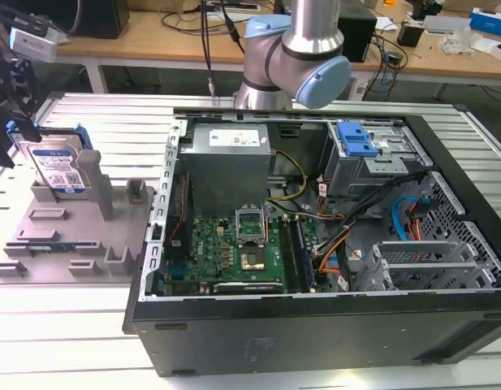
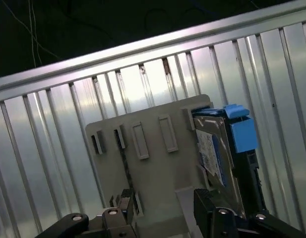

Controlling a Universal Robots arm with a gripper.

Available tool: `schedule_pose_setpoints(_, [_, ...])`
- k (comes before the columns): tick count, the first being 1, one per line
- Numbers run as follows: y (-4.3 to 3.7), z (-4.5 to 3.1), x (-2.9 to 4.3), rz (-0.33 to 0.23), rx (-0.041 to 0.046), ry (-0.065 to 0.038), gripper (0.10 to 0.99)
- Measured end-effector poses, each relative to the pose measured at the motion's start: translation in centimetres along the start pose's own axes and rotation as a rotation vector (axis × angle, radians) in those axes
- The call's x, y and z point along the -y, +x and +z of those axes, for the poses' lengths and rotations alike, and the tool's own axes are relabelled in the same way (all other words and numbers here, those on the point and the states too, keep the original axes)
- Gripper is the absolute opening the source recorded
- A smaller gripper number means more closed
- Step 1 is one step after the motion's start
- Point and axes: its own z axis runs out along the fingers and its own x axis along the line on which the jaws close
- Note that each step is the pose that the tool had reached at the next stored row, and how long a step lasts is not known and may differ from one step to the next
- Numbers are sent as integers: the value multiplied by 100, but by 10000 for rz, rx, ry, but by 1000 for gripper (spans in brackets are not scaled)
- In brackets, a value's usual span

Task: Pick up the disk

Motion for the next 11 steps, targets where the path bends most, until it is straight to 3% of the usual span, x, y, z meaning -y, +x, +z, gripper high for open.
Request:
schedule_pose_setpoints(5, [-14,16,-4,-1052,-155,58,604])
schedule_pose_setpoints(9, [-103,30,-26,-1501,-177,92,604])
schedule_pose_setpoints(11, [-225,33,-55,-1570,-192,99,604])
